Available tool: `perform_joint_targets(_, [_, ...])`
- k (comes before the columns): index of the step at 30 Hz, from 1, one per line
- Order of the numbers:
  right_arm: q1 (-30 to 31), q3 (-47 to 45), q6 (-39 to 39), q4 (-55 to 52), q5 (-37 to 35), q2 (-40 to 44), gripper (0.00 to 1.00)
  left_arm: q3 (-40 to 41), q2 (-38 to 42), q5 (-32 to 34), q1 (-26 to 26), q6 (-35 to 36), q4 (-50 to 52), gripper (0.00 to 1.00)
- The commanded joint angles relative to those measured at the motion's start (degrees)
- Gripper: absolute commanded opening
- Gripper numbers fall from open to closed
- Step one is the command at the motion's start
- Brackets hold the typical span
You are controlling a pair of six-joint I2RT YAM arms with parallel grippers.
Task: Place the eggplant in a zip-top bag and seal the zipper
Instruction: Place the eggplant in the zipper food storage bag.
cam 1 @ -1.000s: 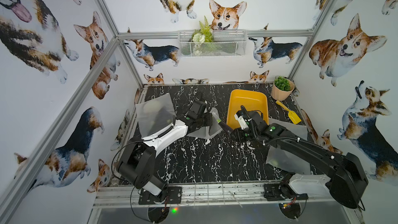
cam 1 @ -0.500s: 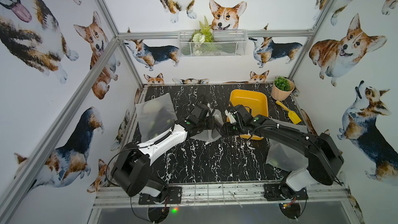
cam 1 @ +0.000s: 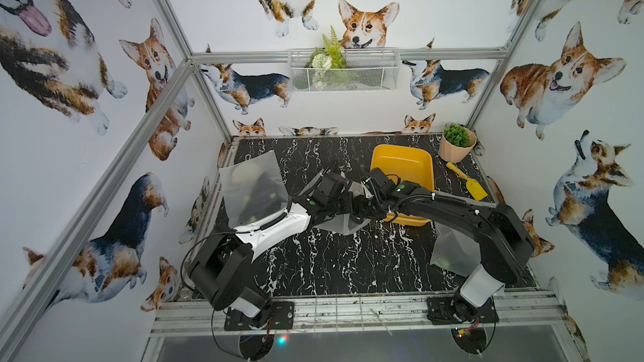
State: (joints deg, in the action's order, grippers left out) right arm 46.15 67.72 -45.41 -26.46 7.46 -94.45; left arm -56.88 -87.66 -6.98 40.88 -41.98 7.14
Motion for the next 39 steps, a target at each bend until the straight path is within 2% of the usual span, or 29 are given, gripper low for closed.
perform_joint_targets(1, [0.3, -1.8, -2.0, 5.5, -3.7, 4.8, 0.72, -0.9, 0.2, -3.9, -2.8, -3.0, -2.8, 0.0])
perform_joint_targets(8, [-0.8, -0.8, 2.5, 3.8, -4.1, 6.9, 0.74, -0.1, 1.9, -7.4, -5.5, -4.4, -4.6, 0.0])
perform_joint_targets(10, [-1.1, -0.9, 2.6, 4.4, -3.6, 6.3, 0.7, 0.1, 2.7, -7.6, -5.8, -5.2, -4.9, 0.0])
perform_joint_targets(13, [-1.6, -1.5, 2.1, 6.6, -2.6, 4.6, 0.54, 0.0, 3.8, -7.4, -6.1, -5.7, -4.8, 0.0])
perform_joint_targets(17, [-1.6, -3.5, 0.7, 11.1, -1.6, 5.5, 0.49, -0.2, 3.8, -8.3, -6.7, -6.0, -4.4, 0.0])
perform_joint_targets(20, [-1.6, -4.8, -0.1, 13.4, -0.7, 6.4, 0.34, 0.6, 3.7, -9.1, -6.9, -7.4, -5.6, 0.0])
perform_joint_targets(21, [-1.6, -4.6, 0.0, 13.8, 0.3, 6.2, 0.33, 1.1, 3.6, -9.6, -7.1, -8.2, -6.7, 0.0])
perform_joint_targets(23, [-1.5, -4.5, 0.3, 14.0, 1.5, 6.4, 0.34, 1.4, 3.5, -9.7, -7.3, -8.9, -7.1, 0.0])
perform_joint_targets(24, [-1.5, -4.7, 0.4, 14.3, 1.6, 6.9, 0.38, 1.4, 3.6, -9.5, -7.4, -9.0, -7.0, 0.0])
perform_joint_targets(25, [-1.5, -4.6, 0.6, 13.5, 1.2, 7.5, 0.43, 1.8, 3.6, -9.6, -7.7, -9.7, -7.3, 0.0])
perform_joint_targets(27, [-1.5, -3.6, 2.3, 9.1, -1.3, 8.5, 0.6, 3.3, 3.8, -11.0, -8.8, -12.3, -10.1, 0.0])
perform_joint_targets(28, [-1.5, -2.1, 4.5, 4.6, -3.3, 8.7, 0.61, 4.1, 3.8, -11.7, -9.6, -13.7, -11.7, 0.0])
perform_joint_targets(30, [-1.6, -0.2, 7.8, -2.3, -5.9, 8.4, 0.62, 4.4, 3.7, -12.3, -10.4, -14.4, -12.2, 0.0])
perform_joint_targets(33, [-1.8, -0.3, 10.0, -6.0, -7.9, 7.9, 0.61, 3.9, 3.5, -12.5, -10.6, -14.3, -12.3, 0.0])
perform_joint_targets(39, [-6.0, -6.5, 9.1, 3.4, -4.7, 10.8, 0.61, 3.0, 4.1, -11.4, -10.6, -11.4, -9.1, 0.0])
